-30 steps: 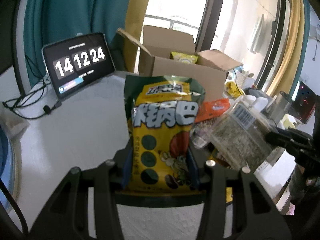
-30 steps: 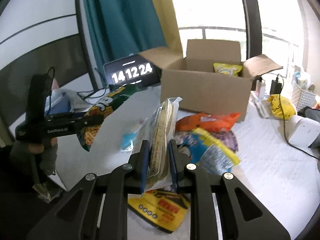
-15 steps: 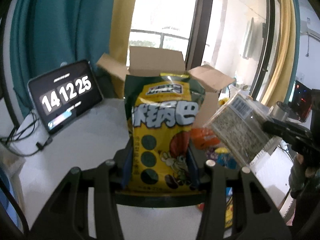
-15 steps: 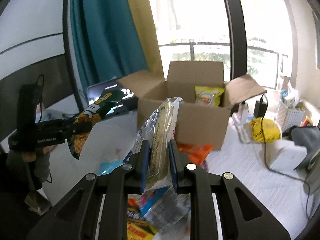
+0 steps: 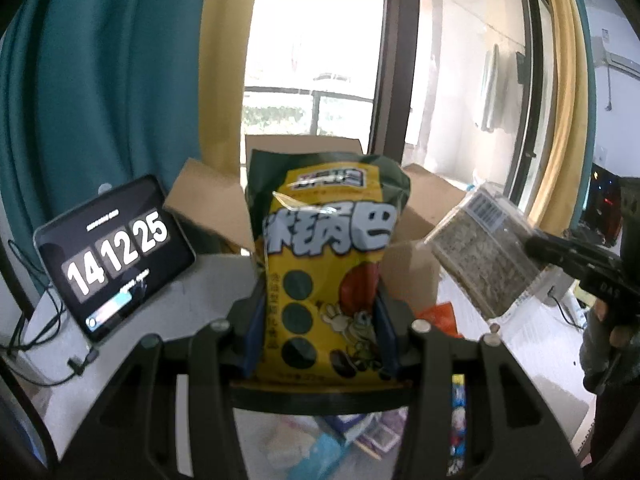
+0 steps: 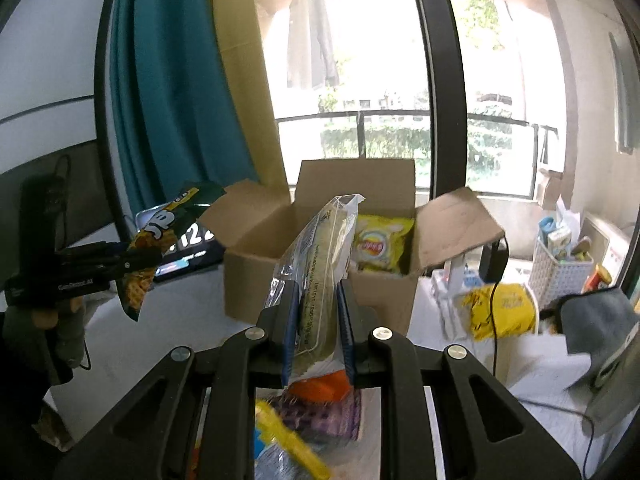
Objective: Organize snacks
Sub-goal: 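Lift both held bags and carry them toward the cardboard box, then open both tools to drop the rice-cracker bag and clear bread bag into the box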
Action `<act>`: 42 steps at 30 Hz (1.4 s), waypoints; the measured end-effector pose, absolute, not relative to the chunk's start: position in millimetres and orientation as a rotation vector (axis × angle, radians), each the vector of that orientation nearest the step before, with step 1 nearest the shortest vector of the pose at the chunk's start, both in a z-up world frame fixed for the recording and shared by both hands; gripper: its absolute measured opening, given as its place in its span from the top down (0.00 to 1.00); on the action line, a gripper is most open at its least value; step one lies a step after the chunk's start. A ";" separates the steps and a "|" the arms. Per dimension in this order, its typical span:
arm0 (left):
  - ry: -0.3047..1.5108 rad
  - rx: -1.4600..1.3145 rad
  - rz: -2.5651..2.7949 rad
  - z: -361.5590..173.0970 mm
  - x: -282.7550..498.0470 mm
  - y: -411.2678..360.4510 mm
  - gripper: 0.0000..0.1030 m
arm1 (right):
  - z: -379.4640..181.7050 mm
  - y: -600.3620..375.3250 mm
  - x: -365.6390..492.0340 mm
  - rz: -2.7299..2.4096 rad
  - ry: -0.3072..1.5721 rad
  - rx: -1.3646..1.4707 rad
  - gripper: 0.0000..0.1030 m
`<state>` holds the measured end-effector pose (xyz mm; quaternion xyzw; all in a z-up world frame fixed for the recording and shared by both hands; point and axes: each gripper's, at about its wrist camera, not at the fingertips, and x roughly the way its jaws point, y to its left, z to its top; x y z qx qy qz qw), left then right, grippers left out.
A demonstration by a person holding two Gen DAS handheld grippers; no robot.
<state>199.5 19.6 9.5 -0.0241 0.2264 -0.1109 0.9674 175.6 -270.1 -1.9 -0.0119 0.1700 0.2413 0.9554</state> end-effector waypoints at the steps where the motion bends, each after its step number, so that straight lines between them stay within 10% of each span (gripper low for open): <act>1: 0.454 -0.052 -0.222 10.8 205.0 20.3 0.54 | -0.6 -270.1 179.1 0.489 0.340 -0.024 0.80; 34: 0.452 -0.026 -0.166 5.0 356.8 6.0 0.48 | 14.6 -234.5 337.9 0.435 0.303 0.006 0.80; 38: 0.491 -0.063 -0.158 1.3 370.4 12.4 0.29 | 3.1 -220.3 356.2 0.422 0.384 -0.040 0.44; 42: 0.484 -0.076 -0.156 3.9 361.3 15.3 0.22 | -1.8 -218.1 349.0 0.432 0.398 -0.051 0.42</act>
